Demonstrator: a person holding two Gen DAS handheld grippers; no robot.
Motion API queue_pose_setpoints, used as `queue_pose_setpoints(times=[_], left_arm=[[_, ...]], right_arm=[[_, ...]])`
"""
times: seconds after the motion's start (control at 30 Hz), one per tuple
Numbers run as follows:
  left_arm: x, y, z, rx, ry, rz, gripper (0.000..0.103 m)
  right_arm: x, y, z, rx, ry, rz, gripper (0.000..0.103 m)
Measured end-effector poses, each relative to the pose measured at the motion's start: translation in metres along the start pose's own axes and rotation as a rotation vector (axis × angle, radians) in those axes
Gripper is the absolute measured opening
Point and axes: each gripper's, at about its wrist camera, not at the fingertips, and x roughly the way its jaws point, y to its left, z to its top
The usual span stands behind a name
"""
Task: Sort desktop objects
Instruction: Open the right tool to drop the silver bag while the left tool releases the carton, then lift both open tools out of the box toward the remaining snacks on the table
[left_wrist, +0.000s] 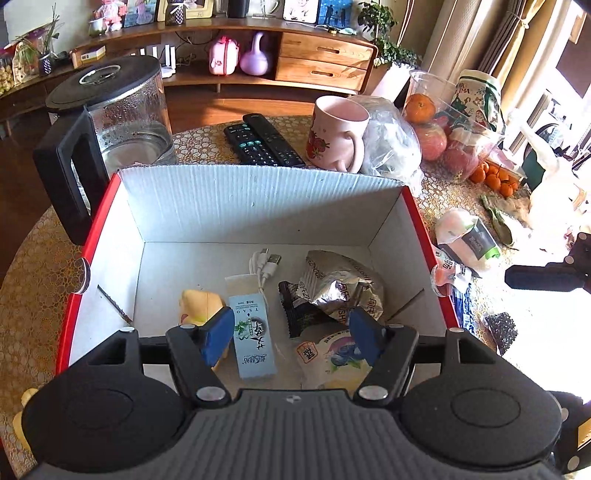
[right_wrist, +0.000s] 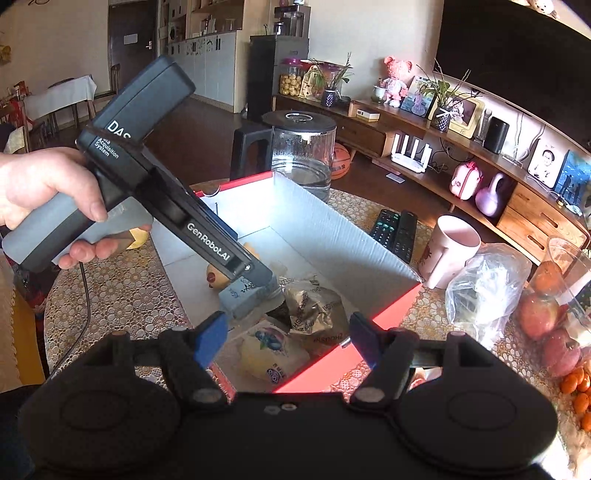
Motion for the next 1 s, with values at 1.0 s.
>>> queue_pose_setpoints(times=[1.0], left_arm=[[-0.049,-0.058,-0.061,0.051,-0.086,-0.029,0.103]], right_arm=[[-0.102,-0.047,-0.132,0.258,0.031,-0.248,0.073]])
